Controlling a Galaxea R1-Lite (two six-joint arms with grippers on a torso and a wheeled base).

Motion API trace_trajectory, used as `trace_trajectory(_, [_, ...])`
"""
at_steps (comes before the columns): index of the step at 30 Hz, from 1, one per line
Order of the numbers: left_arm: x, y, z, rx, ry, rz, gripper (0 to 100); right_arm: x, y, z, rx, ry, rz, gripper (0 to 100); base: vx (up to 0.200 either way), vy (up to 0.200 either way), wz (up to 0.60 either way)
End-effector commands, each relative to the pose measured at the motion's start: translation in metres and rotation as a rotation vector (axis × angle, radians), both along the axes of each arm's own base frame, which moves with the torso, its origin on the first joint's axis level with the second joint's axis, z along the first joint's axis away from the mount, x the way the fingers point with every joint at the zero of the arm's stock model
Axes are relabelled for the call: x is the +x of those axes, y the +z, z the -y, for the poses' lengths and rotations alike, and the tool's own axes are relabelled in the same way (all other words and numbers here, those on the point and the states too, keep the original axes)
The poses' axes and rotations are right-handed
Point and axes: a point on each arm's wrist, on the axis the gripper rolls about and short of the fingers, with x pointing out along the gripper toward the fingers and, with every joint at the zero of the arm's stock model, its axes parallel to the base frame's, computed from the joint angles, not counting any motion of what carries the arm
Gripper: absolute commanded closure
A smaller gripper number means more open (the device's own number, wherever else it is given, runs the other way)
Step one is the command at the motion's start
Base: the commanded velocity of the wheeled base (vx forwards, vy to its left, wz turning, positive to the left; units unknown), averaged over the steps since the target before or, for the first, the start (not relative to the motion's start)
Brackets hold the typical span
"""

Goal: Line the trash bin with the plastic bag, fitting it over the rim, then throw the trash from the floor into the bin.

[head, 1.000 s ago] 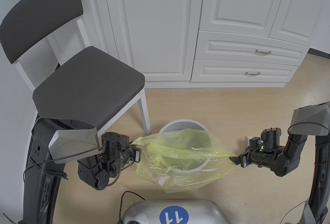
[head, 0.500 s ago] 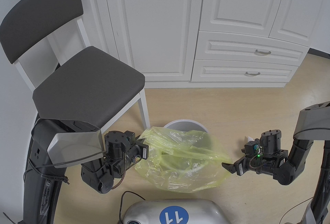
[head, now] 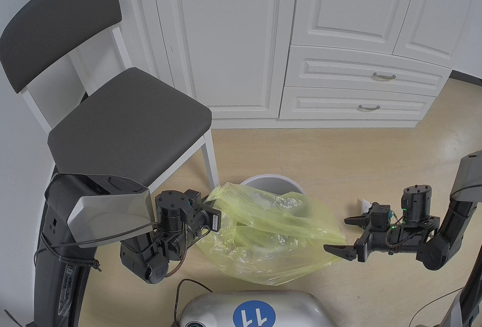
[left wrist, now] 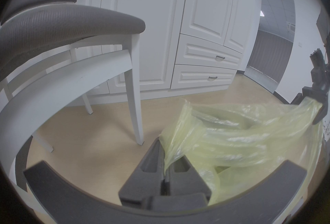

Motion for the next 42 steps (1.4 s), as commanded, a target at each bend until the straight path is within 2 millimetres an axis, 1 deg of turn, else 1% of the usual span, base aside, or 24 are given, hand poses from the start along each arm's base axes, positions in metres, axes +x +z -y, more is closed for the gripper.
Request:
trace_trajectory(1, [0.010,-0.020,-0.019,0.039,0.046,-0.081,100,0.024,-0.044,0.059,0.248,0.079,-0.158,0,0.000,0.000,0.00])
trace_trajectory(3, [0.013,-0.023,-0.022,0.042,0.055,-0.088,100,0.027,-0.054,0.065,0.298,0.102,-0.177,0,0.000,0.000,0.00])
trace_trajectory(5, [0.018,-0.027,-0.025,0.042,0.069,-0.088,100,0.029,-0.069,0.068,0.355,0.127,-0.197,0,0.000,0.000,0.00])
trace_trajectory(8, [0.023,-0.032,-0.030,0.042,0.084,-0.091,100,0.030,-0.079,0.069,0.404,0.134,-0.192,0,0.000,0.000,0.00])
trace_trajectory(9, [0.025,-0.033,-0.032,0.043,0.093,-0.091,100,0.026,-0.085,0.069,0.439,0.126,-0.257,0,0.000,0.000,0.00])
trace_trajectory(11, [0.029,-0.037,-0.036,0.045,0.106,-0.098,100,0.024,-0.084,0.069,0.472,0.131,-0.293,0,0.000,0.000,0.00])
trace_trajectory(15, [0.034,-0.040,-0.042,0.049,0.122,-0.110,100,0.025,-0.080,0.074,0.480,0.129,-0.278,0,0.000,0.000,0.00])
trace_trajectory(19, [0.034,-0.039,-0.042,0.046,0.124,-0.106,100,0.027,-0.077,0.075,0.479,0.130,-0.265,0,0.000,0.000,0.00])
trace_trajectory(21, [0.033,-0.037,-0.040,0.044,0.120,-0.100,100,0.028,-0.067,0.075,0.473,0.136,-0.234,0,0.000,0.000,0.00])
trace_trajectory(23, [0.032,-0.034,-0.038,0.041,0.115,-0.093,100,0.028,-0.049,0.075,0.460,0.138,-0.177,0,0.000,0.000,0.00])
trace_trajectory(24, [0.031,-0.031,-0.036,0.040,0.113,-0.087,100,0.028,-0.036,0.073,0.453,0.137,-0.145,0,0.000,0.000,0.00])
trace_trajectory(25, [0.030,-0.030,-0.035,0.039,0.112,-0.086,100,0.027,-0.034,0.073,0.452,0.135,-0.140,0,0.000,0.000,0.00])
trace_trajectory(27, [0.028,-0.021,-0.029,0.030,0.100,-0.069,100,0.019,0.004,0.066,0.433,0.080,-0.051,0,0.000,0.000,0.00])
trace_trajectory(28, [0.025,-0.017,-0.026,0.020,0.091,-0.065,100,0.015,0.023,0.058,0.432,0.041,-0.012,0,0.000,0.000,0.00])
trace_trajectory(29, [0.023,-0.012,-0.023,0.011,0.086,-0.062,100,0.012,0.036,0.050,0.437,0.017,0.018,0,0.000,0.000,0.00])
trace_trajectory(31, [0.019,-0.003,-0.018,-0.015,0.074,-0.053,100,0.006,0.055,0.034,0.438,-0.034,0.081,0,0.000,0.000,0.00])
trace_trajectory(34, [0.015,0.010,-0.010,-0.047,0.060,-0.035,100,-0.001,0.067,0.015,0.434,-0.037,0.130,0,0.000,0.000,0.00])
trace_trajectory(35, [0.012,0.016,-0.008,-0.058,0.059,-0.027,100,-0.005,0.072,0.003,0.437,-0.006,0.142,0,0.000,0.000,0.00])
trace_trajectory(38, [0.009,0.024,-0.001,-0.075,0.061,-0.010,100,-0.007,0.075,-0.018,0.439,0.064,0.156,0,0.000,0.000,0.00])
trace_trajectory(39, [0.007,0.026,0.002,-0.092,0.057,-0.007,100,-0.004,0.076,-0.023,0.439,0.081,0.168,0,0.000,0.000,0.00])
trace_trajectory(42, [0.004,0.032,0.008,-0.134,0.066,0.005,100,0.013,0.072,-0.033,0.424,0.105,0.201,0,0.000,0.000,0.00])
